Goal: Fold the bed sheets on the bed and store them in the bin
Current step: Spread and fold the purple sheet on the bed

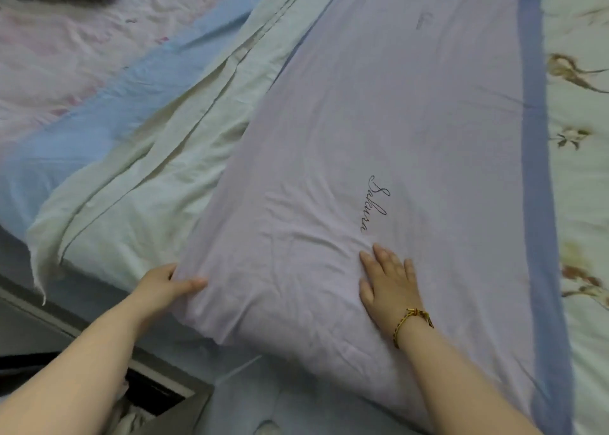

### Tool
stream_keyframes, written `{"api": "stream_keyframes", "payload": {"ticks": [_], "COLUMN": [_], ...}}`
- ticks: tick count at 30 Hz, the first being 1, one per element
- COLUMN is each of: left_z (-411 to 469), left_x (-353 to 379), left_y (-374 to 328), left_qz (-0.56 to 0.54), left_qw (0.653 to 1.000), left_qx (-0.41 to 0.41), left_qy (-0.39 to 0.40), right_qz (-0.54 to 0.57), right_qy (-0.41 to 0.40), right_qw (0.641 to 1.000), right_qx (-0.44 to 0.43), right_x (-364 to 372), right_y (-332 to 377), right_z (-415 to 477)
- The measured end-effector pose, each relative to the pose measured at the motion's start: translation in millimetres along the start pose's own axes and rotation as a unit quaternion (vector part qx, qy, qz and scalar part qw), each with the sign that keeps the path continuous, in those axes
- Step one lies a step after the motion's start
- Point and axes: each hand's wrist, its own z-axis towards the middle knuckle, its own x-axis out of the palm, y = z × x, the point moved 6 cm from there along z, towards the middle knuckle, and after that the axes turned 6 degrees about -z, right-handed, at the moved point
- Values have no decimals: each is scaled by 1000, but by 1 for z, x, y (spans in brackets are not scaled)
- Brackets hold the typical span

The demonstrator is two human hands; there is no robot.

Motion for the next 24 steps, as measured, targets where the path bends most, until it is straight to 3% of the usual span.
{"api": "stream_keyframes", "payload": {"ticks": [2,4,6,8,9,14,17,22,24], "left_z": [2,1,2,5,7,7,-1,-24,-31], "left_x": [-2,1,1,3,2,2,6,20,24], "left_y": [5,6,5,6,8,25,48,81,95], "left_qz": [26,46,55,62,61,37,42,37,41], "left_qw": [1000,999,998,998,998,999,997,994,994], "left_qx": [-2,-6,-10,-7,-6,-22,-48,-62,-73], "left_qy": [13,23,16,17,14,12,43,78,69], "right_qz": [-7,3,87,246,296,393,473,595,664], "right_qy": [-7,-30,-95,-141,-152,-142,-151,-95,-98], "right_qw": [998,980,930,848,828,810,762,702,653], "right_qx": [59,198,346,448,451,413,414,379,352], "right_x": [0,-2,-5,-1,1,14,22,56,73], "right_y": [-34,-90,-148,-186,-195,-199,-200,-185,-178], "right_z": [-28,-60,-96,-125,-132,-146,-152,-169,-177]}}
